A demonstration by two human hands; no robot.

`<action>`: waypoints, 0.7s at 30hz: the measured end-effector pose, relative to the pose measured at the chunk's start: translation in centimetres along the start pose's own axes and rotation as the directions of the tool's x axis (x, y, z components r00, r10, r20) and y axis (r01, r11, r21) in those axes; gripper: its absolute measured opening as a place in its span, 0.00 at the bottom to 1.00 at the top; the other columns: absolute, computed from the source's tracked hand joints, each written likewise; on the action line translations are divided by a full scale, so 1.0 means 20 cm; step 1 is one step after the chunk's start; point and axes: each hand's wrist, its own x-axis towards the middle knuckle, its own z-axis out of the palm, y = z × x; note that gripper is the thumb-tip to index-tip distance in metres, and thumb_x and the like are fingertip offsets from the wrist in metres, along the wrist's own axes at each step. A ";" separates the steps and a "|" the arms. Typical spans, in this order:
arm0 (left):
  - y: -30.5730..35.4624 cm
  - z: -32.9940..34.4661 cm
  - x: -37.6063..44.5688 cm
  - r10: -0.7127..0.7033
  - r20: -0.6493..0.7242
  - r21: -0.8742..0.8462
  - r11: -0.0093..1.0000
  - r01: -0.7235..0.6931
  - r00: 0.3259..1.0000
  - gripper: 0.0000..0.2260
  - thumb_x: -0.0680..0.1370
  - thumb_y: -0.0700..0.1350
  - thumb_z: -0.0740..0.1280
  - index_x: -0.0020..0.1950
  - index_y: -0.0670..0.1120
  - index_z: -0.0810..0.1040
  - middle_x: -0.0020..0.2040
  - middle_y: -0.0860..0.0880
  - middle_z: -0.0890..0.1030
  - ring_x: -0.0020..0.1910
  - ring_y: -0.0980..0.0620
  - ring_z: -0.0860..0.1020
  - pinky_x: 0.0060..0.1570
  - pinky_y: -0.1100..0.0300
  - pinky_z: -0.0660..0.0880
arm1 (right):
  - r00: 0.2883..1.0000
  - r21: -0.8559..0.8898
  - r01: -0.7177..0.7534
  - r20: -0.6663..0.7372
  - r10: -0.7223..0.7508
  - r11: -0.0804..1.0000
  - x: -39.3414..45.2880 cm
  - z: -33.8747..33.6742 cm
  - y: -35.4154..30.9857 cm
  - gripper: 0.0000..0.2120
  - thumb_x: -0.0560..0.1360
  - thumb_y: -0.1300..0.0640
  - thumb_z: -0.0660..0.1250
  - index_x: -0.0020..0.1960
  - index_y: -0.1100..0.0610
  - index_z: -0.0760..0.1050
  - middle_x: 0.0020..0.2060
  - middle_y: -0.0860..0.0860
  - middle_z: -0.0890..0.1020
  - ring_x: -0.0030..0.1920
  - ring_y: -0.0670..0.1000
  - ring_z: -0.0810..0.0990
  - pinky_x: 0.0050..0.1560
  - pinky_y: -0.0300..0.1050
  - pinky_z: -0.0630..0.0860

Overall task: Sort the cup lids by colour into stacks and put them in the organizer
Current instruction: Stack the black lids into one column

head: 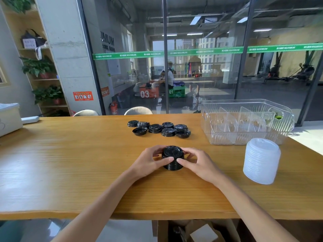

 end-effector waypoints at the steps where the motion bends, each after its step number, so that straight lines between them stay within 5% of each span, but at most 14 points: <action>1: 0.00 0.00 0.00 0.003 -0.002 0.007 1.000 -0.003 1.000 0.27 0.79 0.57 0.77 0.76 0.49 0.78 0.67 0.57 0.85 0.67 0.60 0.81 0.73 0.50 0.76 | 1.000 0.003 0.001 0.005 -0.001 1.000 0.00 0.00 0.00 0.28 0.77 0.37 0.74 0.75 0.43 0.77 0.61 0.38 0.82 0.62 0.42 0.78 0.68 0.49 0.75; 10: 0.01 0.00 -0.01 0.030 0.018 0.063 0.998 -0.031 0.999 0.26 0.81 0.58 0.75 0.77 0.50 0.79 0.67 0.58 0.85 0.66 0.62 0.81 0.70 0.55 0.78 | 1.000 -0.045 -0.011 -0.013 0.010 0.999 0.00 0.01 -0.01 0.31 0.77 0.35 0.72 0.76 0.46 0.76 0.60 0.37 0.81 0.64 0.42 0.76 0.69 0.50 0.74; 15: -0.01 0.01 -0.01 0.040 0.032 0.129 0.991 -0.044 0.999 0.26 0.81 0.61 0.73 0.77 0.54 0.78 0.68 0.62 0.83 0.68 0.66 0.79 0.64 0.71 0.73 | 1.000 -0.059 -0.011 -0.001 0.011 0.998 0.00 0.01 -0.02 0.29 0.79 0.39 0.73 0.76 0.49 0.77 0.58 0.40 0.81 0.62 0.42 0.78 0.67 0.47 0.75; 21: -0.03 0.00 0.01 0.012 0.064 0.207 0.978 -0.025 0.998 0.30 0.81 0.69 0.68 0.79 0.56 0.76 0.75 0.58 0.78 0.76 0.57 0.74 0.77 0.46 0.70 | 1.000 -0.086 -0.003 0.016 0.004 0.996 0.01 0.01 -0.01 0.28 0.80 0.39 0.72 0.75 0.49 0.77 0.58 0.40 0.81 0.63 0.44 0.77 0.67 0.49 0.75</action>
